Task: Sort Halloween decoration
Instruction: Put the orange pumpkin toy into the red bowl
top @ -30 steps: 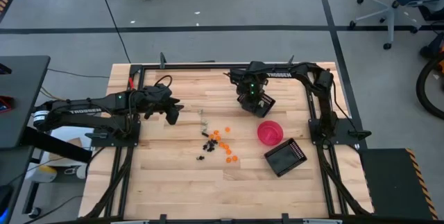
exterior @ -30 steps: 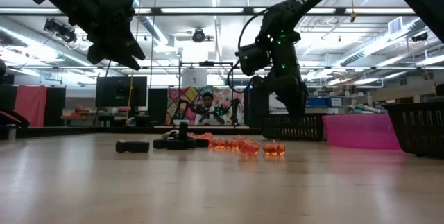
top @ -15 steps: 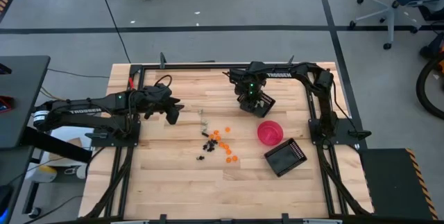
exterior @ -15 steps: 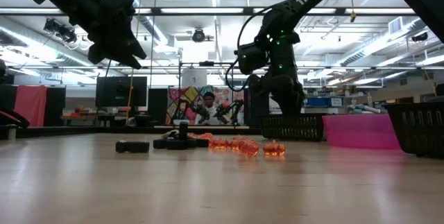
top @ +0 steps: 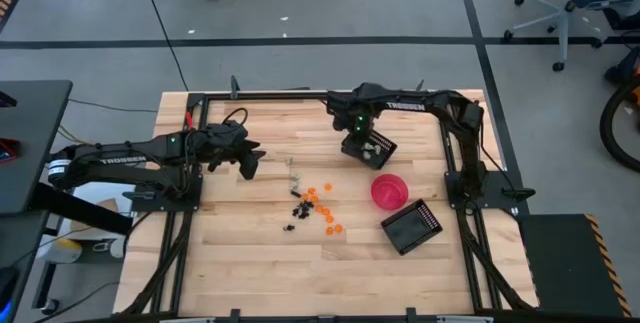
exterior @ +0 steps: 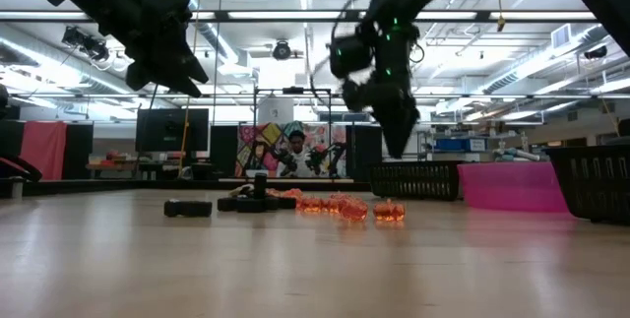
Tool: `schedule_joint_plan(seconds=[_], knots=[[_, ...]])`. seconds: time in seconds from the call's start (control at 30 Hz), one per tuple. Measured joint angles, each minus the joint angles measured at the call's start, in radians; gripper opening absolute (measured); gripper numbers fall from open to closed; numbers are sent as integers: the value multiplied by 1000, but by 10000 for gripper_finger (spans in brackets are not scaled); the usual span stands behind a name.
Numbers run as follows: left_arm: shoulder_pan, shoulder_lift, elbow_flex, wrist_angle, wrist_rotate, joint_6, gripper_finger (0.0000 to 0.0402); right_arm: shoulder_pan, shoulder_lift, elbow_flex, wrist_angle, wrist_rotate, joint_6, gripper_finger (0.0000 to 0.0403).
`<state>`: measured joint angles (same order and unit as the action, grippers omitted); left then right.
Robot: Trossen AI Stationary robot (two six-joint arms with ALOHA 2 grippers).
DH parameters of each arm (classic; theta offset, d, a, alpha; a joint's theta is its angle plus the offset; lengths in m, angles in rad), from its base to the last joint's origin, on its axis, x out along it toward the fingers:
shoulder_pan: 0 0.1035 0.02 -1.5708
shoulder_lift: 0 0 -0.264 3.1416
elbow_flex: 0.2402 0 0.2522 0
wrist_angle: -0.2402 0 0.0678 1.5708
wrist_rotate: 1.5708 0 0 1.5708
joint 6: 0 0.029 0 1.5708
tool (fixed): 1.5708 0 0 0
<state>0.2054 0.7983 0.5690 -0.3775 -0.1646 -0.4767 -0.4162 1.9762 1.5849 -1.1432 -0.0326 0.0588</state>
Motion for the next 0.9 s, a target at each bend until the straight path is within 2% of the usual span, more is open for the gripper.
schedule_joint_plan(seconds=[0.13,0.3,0.47,0.53,0.63,0.9], knots=[[0,0,0,0,0,18,162,37,-26,58,32,36,-1,170],[-2,0,0,39,5,-6,162,108,-41,72,189,12,28,169],[-26,0,0,109,127,-51,162,197,-41,72,418,0,114,169],[-46,0,0,114,138,-51,162,231,-41,72,481,7,180,169],[-65,0,0,119,140,-58,162,275,-41,71,486,9,236,169],[-49,0,0,123,144,-71,162,364,-41,70,499,-10,210,169]])
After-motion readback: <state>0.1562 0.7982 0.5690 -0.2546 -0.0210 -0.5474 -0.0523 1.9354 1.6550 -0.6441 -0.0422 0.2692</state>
